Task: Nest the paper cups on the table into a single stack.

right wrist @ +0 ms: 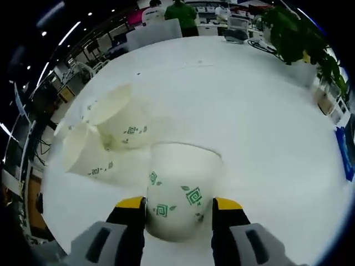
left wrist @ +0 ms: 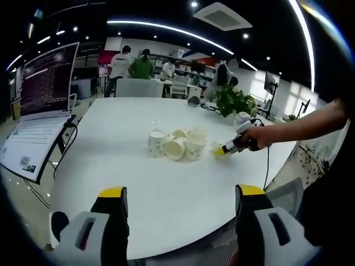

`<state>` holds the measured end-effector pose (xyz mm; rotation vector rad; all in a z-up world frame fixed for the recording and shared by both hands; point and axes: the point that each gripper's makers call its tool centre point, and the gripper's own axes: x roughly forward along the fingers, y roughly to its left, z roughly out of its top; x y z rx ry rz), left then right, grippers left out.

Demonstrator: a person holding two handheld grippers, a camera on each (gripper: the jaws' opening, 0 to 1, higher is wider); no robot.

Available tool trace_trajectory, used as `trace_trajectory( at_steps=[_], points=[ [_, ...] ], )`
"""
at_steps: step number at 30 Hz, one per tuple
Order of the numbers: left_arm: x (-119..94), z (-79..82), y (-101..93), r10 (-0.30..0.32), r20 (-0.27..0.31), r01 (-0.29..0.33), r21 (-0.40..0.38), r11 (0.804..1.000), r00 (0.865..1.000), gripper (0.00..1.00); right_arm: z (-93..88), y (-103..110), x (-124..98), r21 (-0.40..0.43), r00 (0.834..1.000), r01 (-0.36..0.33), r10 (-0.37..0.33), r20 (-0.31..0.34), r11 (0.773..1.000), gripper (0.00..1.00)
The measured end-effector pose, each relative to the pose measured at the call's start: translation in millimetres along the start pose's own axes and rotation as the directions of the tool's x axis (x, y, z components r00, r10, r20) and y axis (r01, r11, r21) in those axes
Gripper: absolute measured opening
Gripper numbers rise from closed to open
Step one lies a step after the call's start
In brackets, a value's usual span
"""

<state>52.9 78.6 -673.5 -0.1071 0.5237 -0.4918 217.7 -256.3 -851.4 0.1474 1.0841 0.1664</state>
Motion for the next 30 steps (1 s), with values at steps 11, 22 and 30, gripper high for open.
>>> trace_trajectory(
  at_steps=[11, 22, 30],
  points=[
    [3.5, -2.1, -9.3, -0.028, -0.008, 0.028, 0.003, 1.000, 1.000, 0.75, -8.9, 6.3, -8.6, -0.005, 0.999, -0.041, 0.041, 0.010, 0.999, 0.39],
    [10.5, -2.9, -16.3, -0.057, -0.008, 0.057, 0.007, 0.998, 0.998, 0.74, -16.3, 19.1, -27.7, -0.116, 0.996, -0.057, 0.064, 0.058, 0.992, 0.39],
    [17.2, -5.8, -24.5, -0.088, -0.023, 0.088, 0.007, 0.996, 0.996, 0.73, -31.0, 35.1, -40.6, -0.229, 0.993, -0.079, 0.097, 0.067, 0.970, 0.38]
  ],
)
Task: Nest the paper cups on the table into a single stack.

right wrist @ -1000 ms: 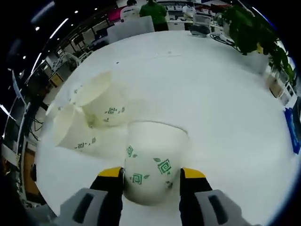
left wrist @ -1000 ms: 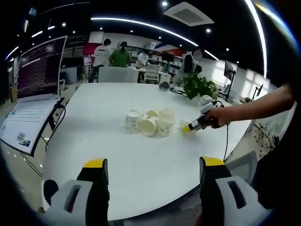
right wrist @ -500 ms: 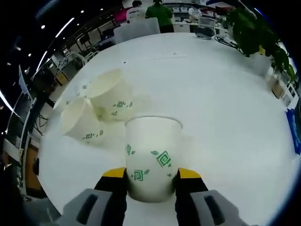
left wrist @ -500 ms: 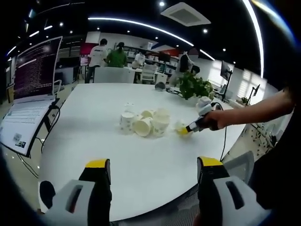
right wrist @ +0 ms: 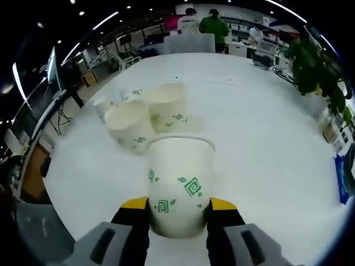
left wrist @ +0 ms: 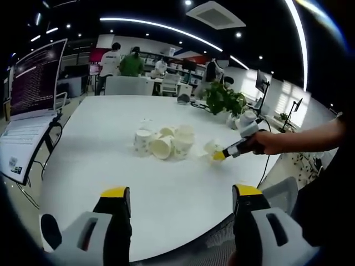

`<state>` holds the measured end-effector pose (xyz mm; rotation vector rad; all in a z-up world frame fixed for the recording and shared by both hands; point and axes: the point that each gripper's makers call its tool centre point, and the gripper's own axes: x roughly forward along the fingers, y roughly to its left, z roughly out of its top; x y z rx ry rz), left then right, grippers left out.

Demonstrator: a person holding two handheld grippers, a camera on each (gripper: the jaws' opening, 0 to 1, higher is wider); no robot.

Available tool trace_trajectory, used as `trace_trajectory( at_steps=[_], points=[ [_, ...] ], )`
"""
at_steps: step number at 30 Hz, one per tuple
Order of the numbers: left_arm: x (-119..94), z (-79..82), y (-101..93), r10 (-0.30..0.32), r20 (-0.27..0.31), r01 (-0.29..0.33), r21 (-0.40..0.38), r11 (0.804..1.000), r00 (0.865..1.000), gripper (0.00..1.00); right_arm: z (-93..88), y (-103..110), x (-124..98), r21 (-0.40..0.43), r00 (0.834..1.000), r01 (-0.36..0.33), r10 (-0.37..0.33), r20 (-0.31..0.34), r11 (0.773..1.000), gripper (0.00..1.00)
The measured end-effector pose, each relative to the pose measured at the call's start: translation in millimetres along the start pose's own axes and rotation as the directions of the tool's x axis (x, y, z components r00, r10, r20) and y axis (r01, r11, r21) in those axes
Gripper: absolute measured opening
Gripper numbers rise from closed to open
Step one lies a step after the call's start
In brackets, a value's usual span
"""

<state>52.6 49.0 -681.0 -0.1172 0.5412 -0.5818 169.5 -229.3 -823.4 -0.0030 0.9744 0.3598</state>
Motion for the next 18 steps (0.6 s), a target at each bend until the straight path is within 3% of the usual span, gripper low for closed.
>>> trace_trajectory(
  at_steps=[4, 18],
  points=[
    [4.5, -1.2, -5.2, -0.020, -0.009, 0.020, 0.005, 1.000, 1.000, 0.73, -5.1, 12.7, -8.2, -0.020, 1.000, -0.019, 0.019, 0.015, 1.000, 0.38],
    [18.2, -4.0, -14.1, -0.077, -0.040, 0.078, 0.025, 0.997, 0.996, 0.72, 5.4, 52.7, -29.7, -0.175, 0.993, -0.078, 0.092, 0.076, 0.982, 0.38]
  ],
)
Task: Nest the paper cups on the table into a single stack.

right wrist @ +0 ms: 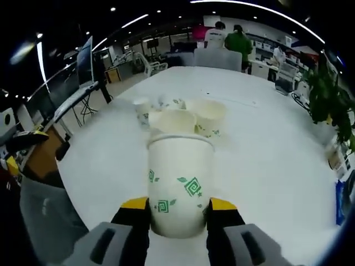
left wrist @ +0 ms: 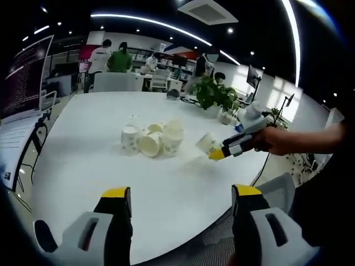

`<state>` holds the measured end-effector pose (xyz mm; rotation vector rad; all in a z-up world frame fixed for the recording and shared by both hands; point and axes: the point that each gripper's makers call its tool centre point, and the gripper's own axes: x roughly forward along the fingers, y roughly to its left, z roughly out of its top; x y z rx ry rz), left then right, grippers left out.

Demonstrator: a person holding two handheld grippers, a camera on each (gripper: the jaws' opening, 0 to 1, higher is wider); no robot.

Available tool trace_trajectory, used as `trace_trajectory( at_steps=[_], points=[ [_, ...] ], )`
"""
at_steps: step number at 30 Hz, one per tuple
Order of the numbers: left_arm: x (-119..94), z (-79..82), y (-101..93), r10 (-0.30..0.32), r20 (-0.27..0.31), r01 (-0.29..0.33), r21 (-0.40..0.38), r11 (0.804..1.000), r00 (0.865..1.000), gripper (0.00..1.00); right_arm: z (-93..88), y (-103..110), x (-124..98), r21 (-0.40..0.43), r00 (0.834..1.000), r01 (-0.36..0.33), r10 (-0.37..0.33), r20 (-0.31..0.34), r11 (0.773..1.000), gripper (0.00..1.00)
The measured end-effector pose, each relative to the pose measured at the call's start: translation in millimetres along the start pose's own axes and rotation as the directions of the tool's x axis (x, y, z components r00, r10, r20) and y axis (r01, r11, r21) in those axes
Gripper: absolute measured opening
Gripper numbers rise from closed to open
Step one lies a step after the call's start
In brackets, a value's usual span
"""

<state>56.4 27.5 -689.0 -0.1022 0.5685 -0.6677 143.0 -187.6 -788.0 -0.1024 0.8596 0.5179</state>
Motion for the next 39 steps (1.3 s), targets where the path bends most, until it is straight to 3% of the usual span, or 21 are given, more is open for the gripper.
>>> trace_trajectory(
  at_steps=[10, 17, 22, 26, 27, 30, 32, 39],
  points=[
    [23.6, 14.7, -5.4, -0.052, 0.023, 0.052, -0.014, 0.999, 0.998, 0.71, 9.7, 27.7, -13.8, -0.114, 0.998, -0.045, 0.049, 0.035, 0.992, 0.38],
    [43.2, 34.5, -17.9, -0.118, 0.023, 0.117, 0.030, 0.993, 0.993, 0.69, 17.8, 57.8, -16.1, -0.264, 0.994, -0.088, 0.103, 0.045, 0.960, 0.38],
    [53.2, 53.0, -27.2, -0.158, 0.036, 0.156, 0.047, 0.987, 0.987, 0.67, 25.4, 89.1, -20.4, -0.375, 0.986, -0.122, 0.155, 0.059, 0.919, 0.38],
    [58.2, 58.2, -28.4, -0.179, 0.038, 0.177, 0.041, 0.983, 0.983, 0.63, 35.2, 109.6, -26.6, -0.436, 0.979, -0.141, 0.190, 0.072, 0.889, 0.38],
    [59.0, 58.8, -28.7, -0.182, 0.039, 0.181, 0.036, 0.983, 0.983, 0.63, 37.1, 114.7, -28.3, -0.467, 0.978, -0.144, 0.198, 0.069, 0.872, 0.38],
    [61.5, 59.1, -27.8, -0.170, 0.040, 0.168, 0.035, 0.985, 0.985, 0.70, 37.9, 122.4, -28.9, -0.510, 0.978, -0.145, 0.201, 0.057, 0.848, 0.38],
    [61.3, 58.2, -36.1, -0.214, 0.034, 0.213, 0.015, 0.977, 0.976, 0.67, 39.2, 126.2, -29.6, -0.519, 0.977, -0.145, 0.204, 0.058, 0.843, 0.38],
    [64.4, 56.5, -43.4, -0.253, 0.030, 0.253, 0.002, 0.968, 0.967, 0.45, 38.8, 146.9, -29.9, -0.563, 0.970, -0.173, 0.239, 0.044, 0.808, 0.38]
  ],
)
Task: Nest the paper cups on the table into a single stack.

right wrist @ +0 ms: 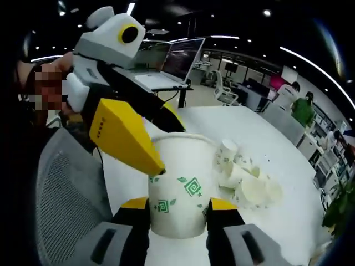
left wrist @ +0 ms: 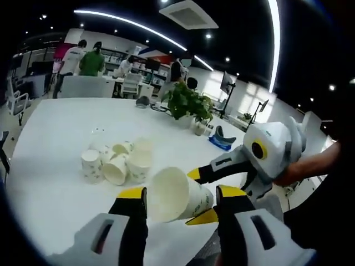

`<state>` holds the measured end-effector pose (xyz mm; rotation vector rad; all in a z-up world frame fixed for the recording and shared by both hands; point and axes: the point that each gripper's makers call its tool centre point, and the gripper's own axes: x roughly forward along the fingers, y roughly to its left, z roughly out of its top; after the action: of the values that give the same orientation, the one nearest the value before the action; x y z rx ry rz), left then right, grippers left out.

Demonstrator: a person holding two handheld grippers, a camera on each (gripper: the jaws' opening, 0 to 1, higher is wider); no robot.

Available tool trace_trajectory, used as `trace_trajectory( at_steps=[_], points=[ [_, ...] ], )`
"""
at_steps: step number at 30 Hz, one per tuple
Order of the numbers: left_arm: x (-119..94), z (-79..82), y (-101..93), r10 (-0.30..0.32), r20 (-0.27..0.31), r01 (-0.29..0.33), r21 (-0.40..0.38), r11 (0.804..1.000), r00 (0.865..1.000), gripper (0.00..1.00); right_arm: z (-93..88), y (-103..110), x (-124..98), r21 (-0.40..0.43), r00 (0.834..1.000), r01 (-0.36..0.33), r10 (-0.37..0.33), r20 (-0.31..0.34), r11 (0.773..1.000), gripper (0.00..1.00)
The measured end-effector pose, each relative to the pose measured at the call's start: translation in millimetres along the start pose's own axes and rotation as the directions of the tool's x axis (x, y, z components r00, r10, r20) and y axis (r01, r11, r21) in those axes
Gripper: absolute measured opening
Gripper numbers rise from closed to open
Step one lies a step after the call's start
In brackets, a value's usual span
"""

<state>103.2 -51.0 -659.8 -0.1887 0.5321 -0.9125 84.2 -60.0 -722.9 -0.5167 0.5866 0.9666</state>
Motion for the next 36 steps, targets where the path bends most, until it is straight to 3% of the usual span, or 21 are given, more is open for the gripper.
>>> trace_trajectory(
  at_steps=[10, 16, 20, 23, 30, 36],
  points=[
    [4.2, -9.6, -11.7, -0.066, -0.042, 0.064, -0.058, 0.996, 0.997, 0.36, 16.0, 14.5, 5.4, -0.106, 1.000, -0.020, 0.021, 0.011, 0.994, 0.38],
    [4.3, -17.0, -16.9, -0.104, -0.074, 0.097, -0.096, 0.991, 0.992, 0.21, 20.4, 16.3, 7.9, -0.147, 1.000, -0.021, 0.024, 0.018, 0.989, 0.38],
    [4.0, -23.4, -16.8, -0.134, -0.104, 0.122, -0.113, 0.986, 0.985, 0.01, 17.9, 17.8, 9.4, -0.183, 1.000, -0.023, 0.025, 0.008, 0.983, 0.38],
    [4.5, -27.4, -18.4, -0.134, -0.124, 0.123, -0.091, 0.988, 0.983, 0.00, 16.6, 18.5, 10.5, -0.184, 1.000, -0.027, 0.029, 0.008, 0.982, 0.39],
    [5.3, -27.6, -14.2, -0.132, -0.112, 0.122, -0.089, 0.989, 0.985, 0.00, 11.8, 14.9, 14.5, -0.126, 1.000, -0.023, 0.025, 0.016, 0.992, 0.44],
    [4.5, -25.8, -3.9, -0.102, -0.107, 0.093, -0.083, 0.992, 0.989, 0.00, 2.6, 11.4, 14.9, 0.082, 0.998, -0.036, 0.032, 0.051, 0.996, 0.49]
  ],
)
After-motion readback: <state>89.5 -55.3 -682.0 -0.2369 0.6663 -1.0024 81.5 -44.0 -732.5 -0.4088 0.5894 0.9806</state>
